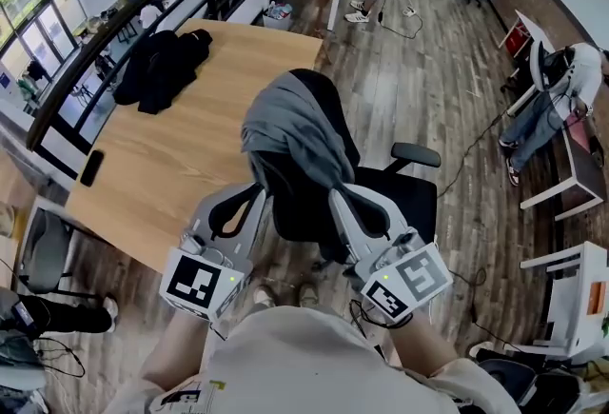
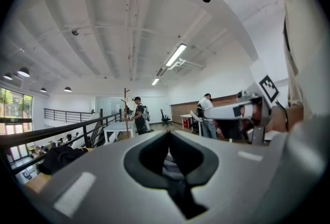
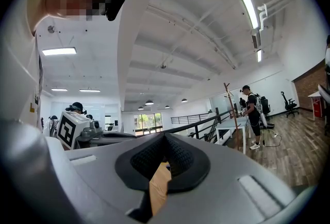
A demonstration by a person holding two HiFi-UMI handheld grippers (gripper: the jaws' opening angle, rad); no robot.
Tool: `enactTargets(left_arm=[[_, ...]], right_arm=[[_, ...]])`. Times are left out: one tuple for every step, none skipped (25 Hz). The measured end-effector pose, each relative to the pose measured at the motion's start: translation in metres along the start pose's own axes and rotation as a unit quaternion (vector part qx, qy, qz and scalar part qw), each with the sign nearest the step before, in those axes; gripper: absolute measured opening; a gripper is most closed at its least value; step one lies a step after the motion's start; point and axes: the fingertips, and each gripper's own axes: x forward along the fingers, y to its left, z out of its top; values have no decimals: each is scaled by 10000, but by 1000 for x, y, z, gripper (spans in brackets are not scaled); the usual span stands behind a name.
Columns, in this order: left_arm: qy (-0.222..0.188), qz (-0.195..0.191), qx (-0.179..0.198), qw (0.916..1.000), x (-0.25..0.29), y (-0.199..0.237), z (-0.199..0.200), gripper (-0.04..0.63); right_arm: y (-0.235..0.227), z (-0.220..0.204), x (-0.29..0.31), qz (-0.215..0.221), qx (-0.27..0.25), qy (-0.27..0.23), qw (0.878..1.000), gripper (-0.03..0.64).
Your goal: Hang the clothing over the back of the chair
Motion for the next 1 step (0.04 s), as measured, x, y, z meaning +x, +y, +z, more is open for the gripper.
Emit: enactTargets(left_arm=[[-3,-4,2,10000,-2,0,0,2]], right_arm=[[2,-1,1,7,0,9,10000,-2]])
